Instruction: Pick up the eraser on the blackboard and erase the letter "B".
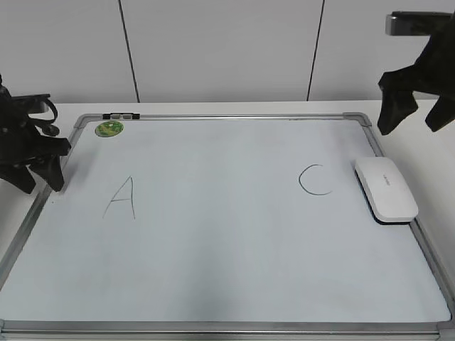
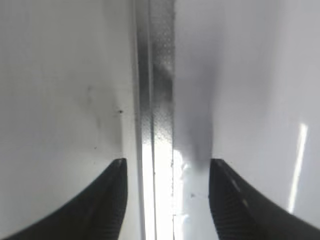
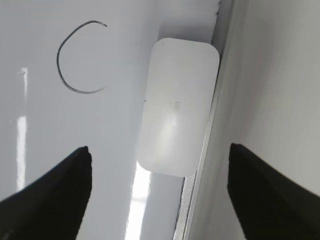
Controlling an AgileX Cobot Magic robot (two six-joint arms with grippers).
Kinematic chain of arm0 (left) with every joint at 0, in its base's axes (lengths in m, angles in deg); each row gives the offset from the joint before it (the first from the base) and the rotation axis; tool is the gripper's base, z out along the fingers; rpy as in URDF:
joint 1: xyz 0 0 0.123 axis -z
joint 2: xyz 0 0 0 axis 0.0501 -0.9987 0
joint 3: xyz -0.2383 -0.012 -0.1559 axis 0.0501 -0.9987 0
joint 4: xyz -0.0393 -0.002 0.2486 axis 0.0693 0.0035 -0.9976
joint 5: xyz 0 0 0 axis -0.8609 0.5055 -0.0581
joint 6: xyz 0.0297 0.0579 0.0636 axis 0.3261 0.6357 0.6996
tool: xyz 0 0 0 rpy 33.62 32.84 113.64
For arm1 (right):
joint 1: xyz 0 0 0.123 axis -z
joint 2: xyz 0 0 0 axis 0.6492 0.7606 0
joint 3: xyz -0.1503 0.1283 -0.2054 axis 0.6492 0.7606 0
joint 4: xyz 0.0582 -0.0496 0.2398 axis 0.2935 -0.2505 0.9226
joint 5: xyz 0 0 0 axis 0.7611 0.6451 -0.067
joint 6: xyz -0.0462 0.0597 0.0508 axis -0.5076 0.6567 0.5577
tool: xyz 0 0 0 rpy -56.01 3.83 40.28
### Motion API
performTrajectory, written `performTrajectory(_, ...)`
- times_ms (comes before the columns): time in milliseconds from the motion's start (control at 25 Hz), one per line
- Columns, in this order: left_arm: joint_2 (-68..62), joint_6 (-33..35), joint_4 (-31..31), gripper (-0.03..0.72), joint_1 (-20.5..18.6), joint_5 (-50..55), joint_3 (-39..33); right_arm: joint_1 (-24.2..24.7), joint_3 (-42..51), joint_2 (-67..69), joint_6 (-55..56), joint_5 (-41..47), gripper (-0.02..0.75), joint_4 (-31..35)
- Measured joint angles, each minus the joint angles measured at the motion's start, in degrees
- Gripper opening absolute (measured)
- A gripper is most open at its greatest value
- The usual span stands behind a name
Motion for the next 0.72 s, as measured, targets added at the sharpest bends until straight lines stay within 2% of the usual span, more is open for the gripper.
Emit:
performTrajectory(80,1.4,0.0,0.0,0.436,0.0,2.5,1.0,0.0,0.0,-2.4,-0.1,1.4,0.628,-0.1)
performTrajectory(200,5.9,0.0,0.0,0.463,0.1,6.6,1.4,0.0,0.3,-6.4,-0.1,3.0,0.619,-0.1)
performTrajectory(400,16.4,0.0,0.0,0.471,0.1,14.3,1.4,0.0,7.6,-16.8,-0.2,3.6,0.610,-0.1)
performTrajectory(560,27.1,0.1,-0.2,0.471,0.6,15.5,1.2,0.0,15.3,-26.0,-0.3,3.9,0.610,-0.1)
performTrajectory(720,40.8,0.1,-0.4,0.471,0.7,15.9,-2.5,0.0,22.2,-36.2,-0.4,3.9,0.609,0.1)
